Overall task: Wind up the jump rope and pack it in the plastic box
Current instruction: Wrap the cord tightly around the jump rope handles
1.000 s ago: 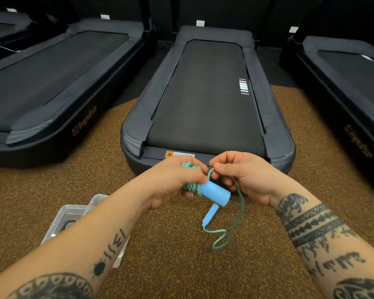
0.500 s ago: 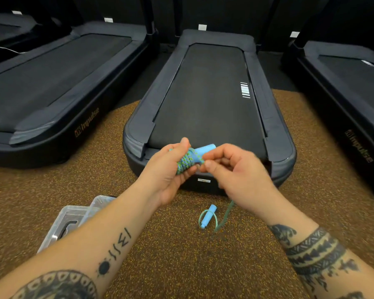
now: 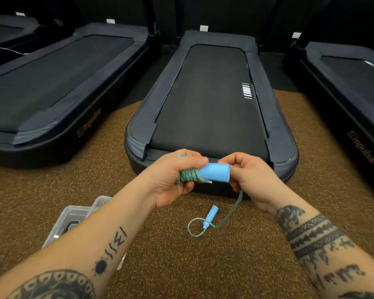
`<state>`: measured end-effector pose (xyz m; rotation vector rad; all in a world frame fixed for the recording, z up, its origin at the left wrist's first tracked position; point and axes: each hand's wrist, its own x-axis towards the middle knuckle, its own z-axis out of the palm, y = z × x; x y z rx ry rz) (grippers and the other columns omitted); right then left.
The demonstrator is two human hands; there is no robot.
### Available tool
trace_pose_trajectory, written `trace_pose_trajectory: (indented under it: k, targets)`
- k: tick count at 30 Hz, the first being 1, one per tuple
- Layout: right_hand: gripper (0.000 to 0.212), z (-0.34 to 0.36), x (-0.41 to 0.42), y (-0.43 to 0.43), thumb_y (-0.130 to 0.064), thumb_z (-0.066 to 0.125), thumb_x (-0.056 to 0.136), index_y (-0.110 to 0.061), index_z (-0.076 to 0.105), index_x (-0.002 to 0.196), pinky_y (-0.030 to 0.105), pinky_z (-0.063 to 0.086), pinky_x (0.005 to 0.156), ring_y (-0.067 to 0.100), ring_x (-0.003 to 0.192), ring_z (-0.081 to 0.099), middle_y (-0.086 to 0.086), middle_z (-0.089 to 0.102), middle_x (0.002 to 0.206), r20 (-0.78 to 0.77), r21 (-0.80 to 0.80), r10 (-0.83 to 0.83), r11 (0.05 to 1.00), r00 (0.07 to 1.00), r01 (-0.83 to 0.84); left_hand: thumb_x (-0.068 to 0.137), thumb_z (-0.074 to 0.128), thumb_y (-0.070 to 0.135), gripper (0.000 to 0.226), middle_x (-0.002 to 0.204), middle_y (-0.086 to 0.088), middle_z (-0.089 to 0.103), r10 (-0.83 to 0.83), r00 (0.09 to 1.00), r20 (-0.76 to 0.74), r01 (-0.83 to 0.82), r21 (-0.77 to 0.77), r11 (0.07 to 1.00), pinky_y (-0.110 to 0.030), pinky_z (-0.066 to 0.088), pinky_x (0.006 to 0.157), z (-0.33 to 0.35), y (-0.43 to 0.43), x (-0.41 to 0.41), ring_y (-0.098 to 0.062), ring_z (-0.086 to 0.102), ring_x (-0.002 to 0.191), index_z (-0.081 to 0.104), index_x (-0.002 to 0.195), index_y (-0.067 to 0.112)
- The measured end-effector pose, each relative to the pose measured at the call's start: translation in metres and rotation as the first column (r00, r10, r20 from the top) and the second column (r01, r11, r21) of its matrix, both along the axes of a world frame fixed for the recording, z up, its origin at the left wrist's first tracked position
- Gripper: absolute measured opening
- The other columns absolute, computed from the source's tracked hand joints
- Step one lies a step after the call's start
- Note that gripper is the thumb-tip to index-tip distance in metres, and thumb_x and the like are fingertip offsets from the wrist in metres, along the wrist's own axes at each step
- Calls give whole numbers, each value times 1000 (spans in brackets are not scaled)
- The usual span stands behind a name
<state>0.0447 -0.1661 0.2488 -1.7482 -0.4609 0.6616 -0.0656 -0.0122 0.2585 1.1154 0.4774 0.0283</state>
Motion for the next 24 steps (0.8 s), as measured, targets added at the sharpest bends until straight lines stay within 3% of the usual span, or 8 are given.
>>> trace_pose_trajectory:
  k: [4, 9, 10, 12, 15, 18, 20, 24]
  targets:
    - [8, 6, 4, -1, -17, 74, 84, -14, 68, 80, 27, 37, 52, 16, 55, 46, 0, 68, 61, -24, 32, 40, 999, 999, -39, 78, 77, 7, 19, 76, -3, 65, -173, 984, -45, 177, 127, 976, -21, 43, 51, -1, -7, -1, -12, 60, 64, 61, 80, 17]
    - [10, 15, -2, 1, -14, 76, 82, -8, 68, 83, 15, 36, 44, 1, 41, 46, 8, 70, 67, 82, 28, 67, 997, 994, -70, 80, 78, 9, 25, 108, -30, 70, -253, 961, -111, 273, 239, 932, -24, 49, 48, -5, -11, -1, -28, 68, 74, 55, 88, 14]
    - [8, 16, -2, 1, -13, 75, 83, -7, 68, 84, 13, 37, 44, 0, 40, 47, 9, 71, 69, 90, 46, 58, 997, 994, -63, 81, 77, 12, 26, 106, -31, 70, -243, 964, -109, 263, 261, 929, -25, 48, 48, -7, -12, 0, -30, 69, 72, 53, 89, 15]
    - [6, 17, -4, 1, -12, 74, 84, -10, 69, 83, 13, 38, 45, -1, 41, 50, 9, 71, 69, 119, 83, 20, 996, 993, -30, 82, 77, 19, 29, 94, -26, 71, -174, 983, -61, 184, 262, 947, -26, 46, 48, -10, -14, 2, -28, 67, 65, 51, 93, 16]
    - [5, 19, -3, 2, -18, 75, 84, -19, 70, 82, 18, 41, 52, 0, 47, 54, 9, 75, 74, 218, 114, -35, 993, 975, 10, 86, 74, 27, 28, 94, -16, 66, 4, 1000, 5, -5, 198, 980, -26, 50, 51, -10, -15, 8, -22, 64, 62, 57, 104, 16]
    - [6, 19, -6, 2, -18, 73, 85, -23, 70, 85, 27, 54, 67, 8, 69, 71, 6, 77, 80, 315, 155, -38, 988, 948, -11, 88, 69, 37, 31, 91, -12, 66, 170, 985, 19, -171, 64, 983, -23, 52, 50, -4, -15, 11, -18, 62, 60, 62, 108, 15]
    - [8, 16, -14, 4, -20, 73, 84, -27, 70, 84, 35, 58, 78, 18, 81, 74, 3, 77, 83, 364, 146, 2, 988, 932, -59, 86, 69, 41, 33, 83, -8, 67, 241, 970, 19, -241, 11, 970, -21, 52, 50, -3, -15, 12, -15, 63, 60, 63, 104, 13]
    - [13, 3, -27, 10, -38, 72, 74, -34, 70, 86, 53, 57, 83, 35, 84, 70, 3, 75, 85, 361, 80, 109, 986, 926, -147, 83, 73, 39, 25, 72, 1, 65, 303, 953, 21, -301, -49, 952, -17, 45, 48, -2, -12, 11, -9, 59, 58, 58, 86, 19]
